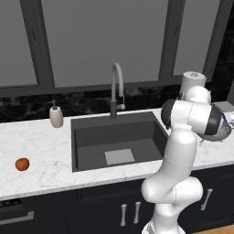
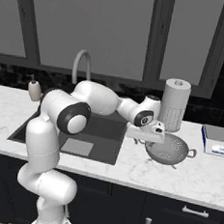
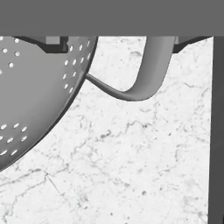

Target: Put the colander in the sink, put the orange in the colander, and turn on the sink faucet and pour water over the colander.

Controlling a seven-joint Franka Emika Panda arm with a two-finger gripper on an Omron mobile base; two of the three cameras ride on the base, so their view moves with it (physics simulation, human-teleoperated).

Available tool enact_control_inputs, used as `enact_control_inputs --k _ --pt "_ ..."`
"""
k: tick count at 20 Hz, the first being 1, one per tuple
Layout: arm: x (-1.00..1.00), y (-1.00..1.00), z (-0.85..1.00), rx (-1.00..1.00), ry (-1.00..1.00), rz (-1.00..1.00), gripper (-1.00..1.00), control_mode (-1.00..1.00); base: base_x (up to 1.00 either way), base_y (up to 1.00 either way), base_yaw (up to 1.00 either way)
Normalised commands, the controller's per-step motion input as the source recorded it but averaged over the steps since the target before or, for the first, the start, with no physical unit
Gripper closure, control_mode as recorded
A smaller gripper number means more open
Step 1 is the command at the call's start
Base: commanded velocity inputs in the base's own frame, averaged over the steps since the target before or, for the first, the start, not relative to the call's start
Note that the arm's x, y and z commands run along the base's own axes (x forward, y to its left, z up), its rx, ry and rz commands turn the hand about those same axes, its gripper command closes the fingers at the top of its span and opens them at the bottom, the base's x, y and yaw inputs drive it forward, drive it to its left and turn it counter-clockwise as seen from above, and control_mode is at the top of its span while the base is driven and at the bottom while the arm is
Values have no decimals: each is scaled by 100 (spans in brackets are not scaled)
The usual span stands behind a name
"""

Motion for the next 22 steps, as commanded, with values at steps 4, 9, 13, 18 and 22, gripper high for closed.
enact_control_inputs --k 4,9,13,18,22 --pt "0 0 0 0 0 0 100 -100 0 0 0" --pt "0 0 0 0 -1 0 100 -100 0 0 0" --pt "-18 0 14 0 -6 0 100 -100 0 0 0" --pt "-43 6 17 -3 -9 2 100 -100 0 0 0" --pt "-44 9 26 -5 -9 4 100 -100 0 0 0"
